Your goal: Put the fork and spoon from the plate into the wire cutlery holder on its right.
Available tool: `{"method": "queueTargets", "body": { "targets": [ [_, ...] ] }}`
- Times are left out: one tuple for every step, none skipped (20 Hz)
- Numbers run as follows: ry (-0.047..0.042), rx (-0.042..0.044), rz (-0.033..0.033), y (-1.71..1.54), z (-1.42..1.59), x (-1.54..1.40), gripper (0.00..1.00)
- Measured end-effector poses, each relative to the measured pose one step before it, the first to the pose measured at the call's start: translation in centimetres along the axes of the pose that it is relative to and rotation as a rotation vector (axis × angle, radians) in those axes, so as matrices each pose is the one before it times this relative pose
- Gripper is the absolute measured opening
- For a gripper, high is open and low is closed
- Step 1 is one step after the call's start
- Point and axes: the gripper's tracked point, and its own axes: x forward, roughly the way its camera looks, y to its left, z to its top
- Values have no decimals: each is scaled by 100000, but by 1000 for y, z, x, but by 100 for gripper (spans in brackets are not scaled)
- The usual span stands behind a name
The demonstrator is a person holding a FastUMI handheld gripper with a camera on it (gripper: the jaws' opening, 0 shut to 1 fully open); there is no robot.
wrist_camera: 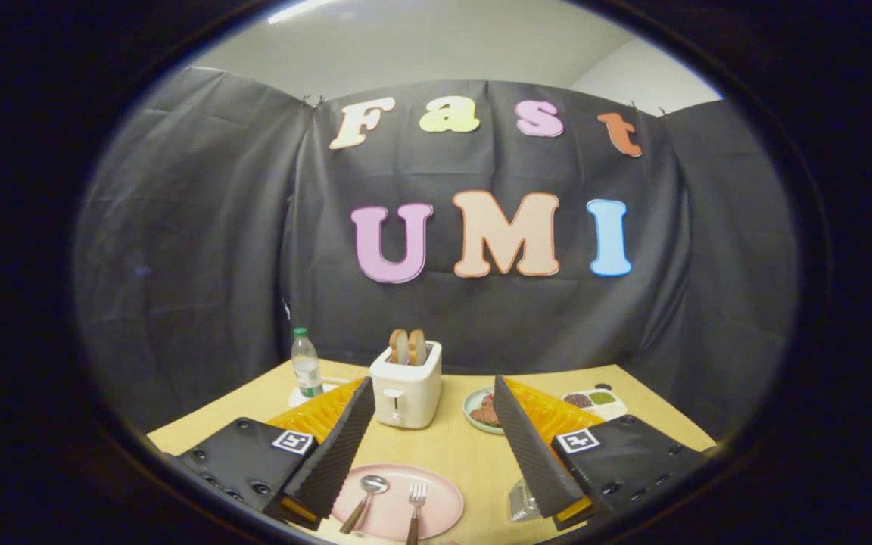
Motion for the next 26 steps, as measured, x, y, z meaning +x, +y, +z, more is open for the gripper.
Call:
{"method": "queueTargets", "body": {
  "targets": [
    [2472, -544, 1213, 320, -988, 199, 100],
    [2631, -836, 941, 258, -1023, 341, 100],
    [2461, -976, 582, 84, -1194, 278, 100],
    [2533, -864, 579, 110, -1038, 171, 100],
    [2145, -479, 683, 284, -954, 300, 100],
    [2146, -450, 639, 129, -862, 245, 100],
    [1718, -434, 562, 166, -797, 245, 100],
    [1676, -503, 300, 45, -764, 279, 100],
    [1796, -500, 310, 49, -760, 280, 100],
    [2295, -587, 520, 93, -1017, 349, 100],
    [2508, -570, -32, -29, -1027, 357, 100],
    [2758, -280, 121, -78, -1193, 251, 100],
    [2617, 160, 187, 11, -1141, 383, 100],
    [2586, 241, 208, 46, -1069, 165, 100],
    [2667, 54, 463, 40, -1009, 290, 100],
    [2704, -253, 169, 54, -1173, 335, 100],
    [2721, -432, -18, -33, -886, 390, 100],
    [2602, -381, 139, 121, -1061, 391, 100],
    [2258, -369, 27, 17, -911, 322, 100],
    [2449, -550, -5, -8, -731, 390, 100],
    [2298, -597, 141, 4, -1001, 425, 100],
    [2499, -545, 391, 166, -843, 515, 100],
    [2970, -377, 531, 140, -864, 451, 100],
    [2332, 5, 522, 111, -715, 335, 100],
    [1704, 68, 464, 199, -586, 28, 100],
    [1154, -230, 258, -18, -536, 155, 100]
  ]
}}
